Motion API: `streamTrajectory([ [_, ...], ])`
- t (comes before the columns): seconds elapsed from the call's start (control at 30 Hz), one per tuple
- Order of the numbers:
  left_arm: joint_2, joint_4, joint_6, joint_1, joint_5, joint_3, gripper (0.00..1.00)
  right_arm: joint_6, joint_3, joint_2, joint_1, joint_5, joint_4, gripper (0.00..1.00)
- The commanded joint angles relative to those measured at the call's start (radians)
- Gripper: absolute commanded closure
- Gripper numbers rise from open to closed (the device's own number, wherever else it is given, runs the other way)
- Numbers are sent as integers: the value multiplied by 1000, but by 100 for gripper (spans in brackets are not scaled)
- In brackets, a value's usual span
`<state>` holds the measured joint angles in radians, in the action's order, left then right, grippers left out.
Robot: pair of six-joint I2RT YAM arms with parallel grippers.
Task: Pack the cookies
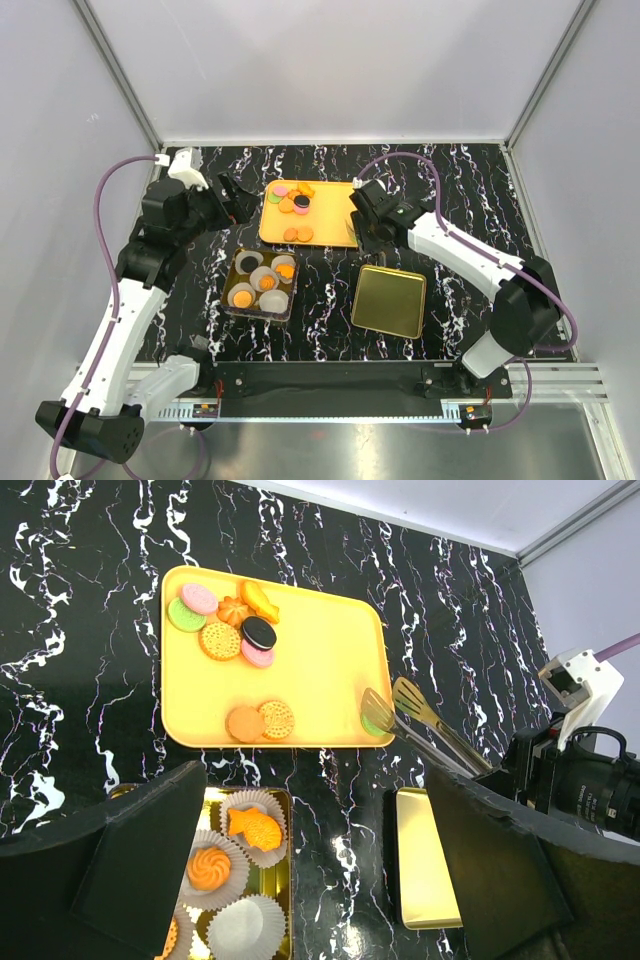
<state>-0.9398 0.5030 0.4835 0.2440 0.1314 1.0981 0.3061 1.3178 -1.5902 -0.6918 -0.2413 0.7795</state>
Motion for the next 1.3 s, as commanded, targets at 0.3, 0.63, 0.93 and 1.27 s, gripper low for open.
streamTrajectory([
  [0.3, -4, -49, 1, -2, 16, -10, 1, -15, -28, 12, 18, 43, -36, 48],
  [0.63, -7, -54, 3, -2, 22, -14, 1, -22, -19, 4, 26, 76, -25, 48],
  [0.93, -7, -57, 4, -2, 27, -17, 1, -28, 1, -17, 28, 128, -31, 49],
  [1.27, -2, -55, 0, -2, 22, -17, 1, -36, 31, -28, 34, 114, -5, 50],
])
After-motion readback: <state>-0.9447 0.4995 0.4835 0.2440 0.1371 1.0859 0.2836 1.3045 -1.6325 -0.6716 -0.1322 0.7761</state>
